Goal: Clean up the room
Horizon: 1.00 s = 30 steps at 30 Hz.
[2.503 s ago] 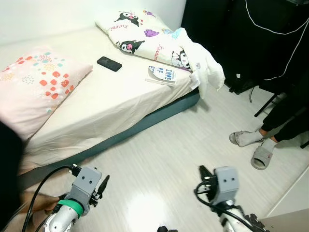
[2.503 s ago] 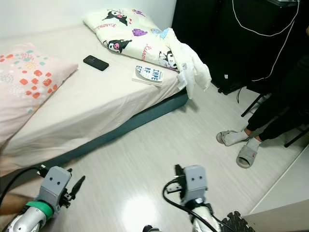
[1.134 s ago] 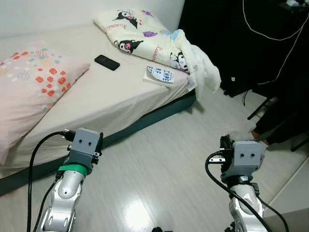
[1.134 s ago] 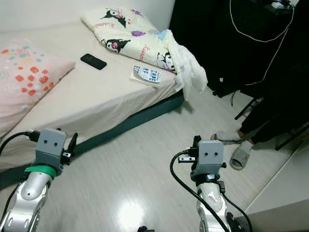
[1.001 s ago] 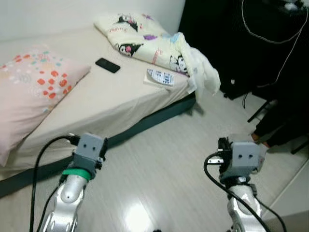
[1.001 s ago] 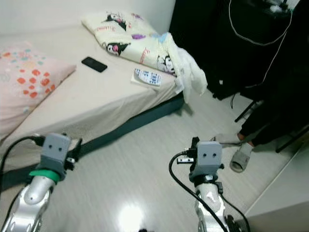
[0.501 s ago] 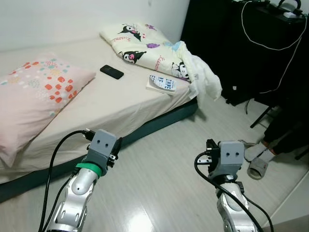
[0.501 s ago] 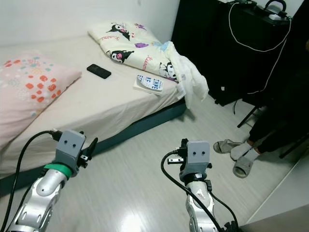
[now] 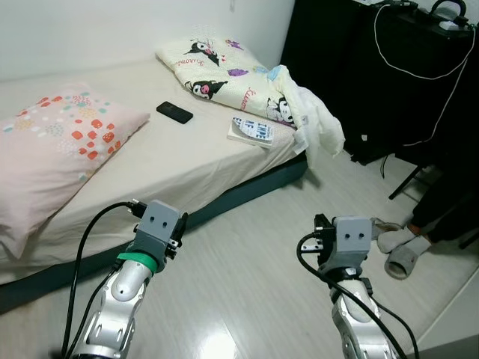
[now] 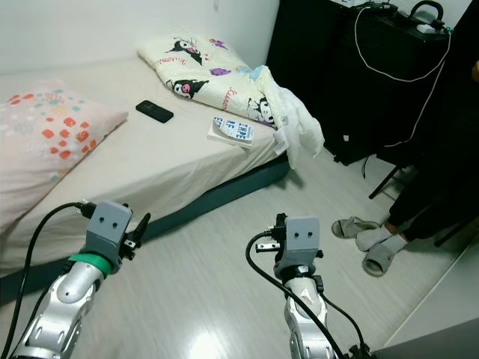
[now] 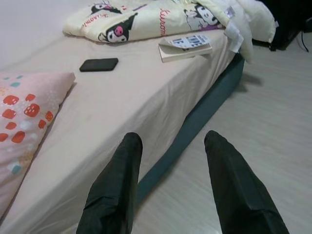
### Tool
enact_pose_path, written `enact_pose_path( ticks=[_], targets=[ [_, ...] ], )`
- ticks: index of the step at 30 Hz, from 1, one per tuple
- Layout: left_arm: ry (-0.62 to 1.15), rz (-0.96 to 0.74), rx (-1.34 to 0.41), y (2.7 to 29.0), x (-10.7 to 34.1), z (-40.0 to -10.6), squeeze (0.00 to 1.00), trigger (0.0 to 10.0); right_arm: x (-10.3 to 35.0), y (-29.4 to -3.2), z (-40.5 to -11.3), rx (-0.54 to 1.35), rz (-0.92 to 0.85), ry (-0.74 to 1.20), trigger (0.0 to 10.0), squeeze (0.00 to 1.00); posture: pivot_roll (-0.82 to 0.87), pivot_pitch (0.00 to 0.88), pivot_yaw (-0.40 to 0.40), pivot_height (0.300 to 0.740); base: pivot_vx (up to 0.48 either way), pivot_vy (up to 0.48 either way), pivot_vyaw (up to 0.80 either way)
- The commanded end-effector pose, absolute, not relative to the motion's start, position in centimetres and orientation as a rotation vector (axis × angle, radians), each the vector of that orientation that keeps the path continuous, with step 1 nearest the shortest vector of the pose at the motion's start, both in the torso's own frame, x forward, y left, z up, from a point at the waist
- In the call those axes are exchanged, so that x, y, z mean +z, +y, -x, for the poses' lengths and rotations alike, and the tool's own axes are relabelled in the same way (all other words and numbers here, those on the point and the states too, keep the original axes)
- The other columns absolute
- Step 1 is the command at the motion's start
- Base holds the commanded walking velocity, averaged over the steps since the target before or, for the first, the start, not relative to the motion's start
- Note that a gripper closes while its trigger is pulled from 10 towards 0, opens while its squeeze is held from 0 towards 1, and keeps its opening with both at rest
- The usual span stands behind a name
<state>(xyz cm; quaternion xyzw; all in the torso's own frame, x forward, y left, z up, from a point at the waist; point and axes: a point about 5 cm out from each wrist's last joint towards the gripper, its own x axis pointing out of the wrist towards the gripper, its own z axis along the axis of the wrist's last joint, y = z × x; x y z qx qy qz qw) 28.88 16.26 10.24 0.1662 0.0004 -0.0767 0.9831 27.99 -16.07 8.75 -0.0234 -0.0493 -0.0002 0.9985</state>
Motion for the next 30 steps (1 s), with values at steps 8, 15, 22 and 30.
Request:
enact_pose_path(
  ticks=[8,15,22,30],
  targets=[
    [0.069,-0.359,-0.151,16.5,8.4,-28.2,0.00,10.0,7.9,-15.1,-27.8,0.030,0.031,-0.064,10.0,0.00,0.07,0.075,-0.036,0.740,0.000,0.000,0.00],
    [0.128,-0.333,-0.153,16.5,7.6,-27.5,0.00,10.0,8.2,-15.0,-28.3,0.024,0.024,-0.073,10.0,0.00,0.07,0.097,-0.032,0.740,0.000,0.000,0.00],
    [0.134,-0.321,-0.175,15.8,7.7,-28.0,0.00,10.0,8.4,-15.2,-28.1,0.007,0.023,-0.078,10.0,0.00,0.05,0.114,-0.037,0.740,0.000,0.000,0.00],
    [0.134,-0.327,-0.185,15.6,7.8,-28.1,0.00,10.0,8.6,-15.3,-28.2,-0.012,0.019,-0.090,10.0,0.00,0.10,0.125,0.004,0.740,0.000,0.000,0.00]
  ],
)
